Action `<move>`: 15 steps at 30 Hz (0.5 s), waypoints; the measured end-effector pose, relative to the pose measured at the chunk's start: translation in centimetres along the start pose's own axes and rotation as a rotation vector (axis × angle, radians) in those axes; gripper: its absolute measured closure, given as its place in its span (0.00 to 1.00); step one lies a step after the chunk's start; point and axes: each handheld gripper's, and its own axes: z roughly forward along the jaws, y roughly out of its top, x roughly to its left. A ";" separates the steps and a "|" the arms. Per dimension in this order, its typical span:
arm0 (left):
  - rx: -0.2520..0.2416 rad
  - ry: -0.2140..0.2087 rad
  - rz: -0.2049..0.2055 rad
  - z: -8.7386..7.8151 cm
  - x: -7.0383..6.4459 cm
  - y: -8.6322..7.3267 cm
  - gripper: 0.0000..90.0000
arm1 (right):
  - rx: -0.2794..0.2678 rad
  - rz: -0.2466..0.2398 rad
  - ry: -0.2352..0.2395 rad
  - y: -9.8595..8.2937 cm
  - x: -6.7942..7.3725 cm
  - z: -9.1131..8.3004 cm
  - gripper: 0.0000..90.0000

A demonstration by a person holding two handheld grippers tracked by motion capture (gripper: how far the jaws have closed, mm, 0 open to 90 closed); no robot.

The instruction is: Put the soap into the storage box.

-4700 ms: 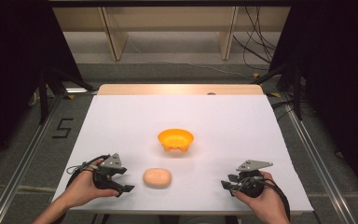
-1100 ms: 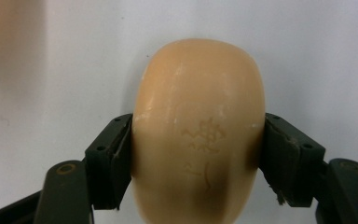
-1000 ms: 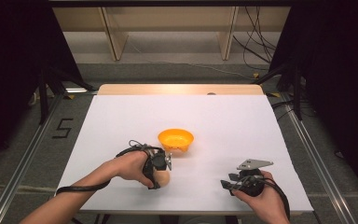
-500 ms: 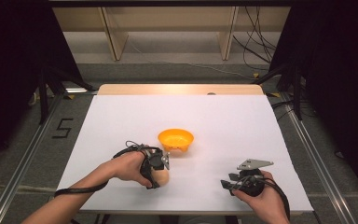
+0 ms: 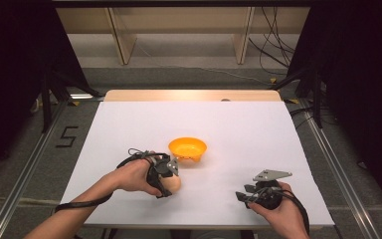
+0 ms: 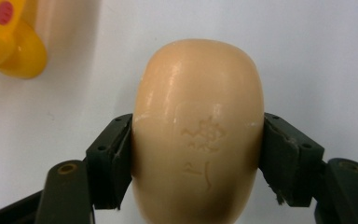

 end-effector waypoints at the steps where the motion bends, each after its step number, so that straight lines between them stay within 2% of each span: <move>1: -0.007 -0.001 -0.007 0.0 0.0 -0.1 0.35 | -0.010 -0.008 -0.005 0.0 0.0 0.0 0.61; 3: -0.015 0.001 -0.011 0.0 0.0 -0.2 0.35 | 0.020 -0.015 -0.003 0.1 0.0 -0.2 0.61; 4: -0.026 0.001 -0.014 -0.1 0.0 -0.2 0.35 | 0.025 0.005 0.002 0.1 0.1 -0.3 0.61; 8: -0.066 0.011 -0.025 -0.3 0.3 -0.5 0.35 | 0.023 0.006 0.001 0.1 0.1 -0.3 0.61; 9: -0.092 0.009 -0.053 -0.2 0.2 -0.6 0.35 | 0.023 0.006 0.001 0.1 0.1 -0.3 0.61; 10: -0.077 0.009 -0.032 -0.4 0.4 -0.6 0.35 | 0.022 0.006 0.001 0.1 0.1 -0.3 0.61; 11: -0.096 0.017 -0.034 -0.4 0.4 -0.7 0.35 | 0.022 0.007 0.000 0.1 0.1 -0.3 0.61; 12: -0.113 0.015 -0.051 -0.4 0.4 -0.7 0.35 | 0.034 0.030 0.004 0.2 0.3 -0.4 0.61; 13: -0.137 0.015 -0.068 -0.4 0.2 -0.8 0.35 | 0.054 0.033 0.007 0.2 0.3 -0.6 0.61; 15: -0.161 0.026 -0.068 -0.5 0.3 -1.0 0.35 | 0.052 0.026 0.008 0.3 0.2 -0.6 0.61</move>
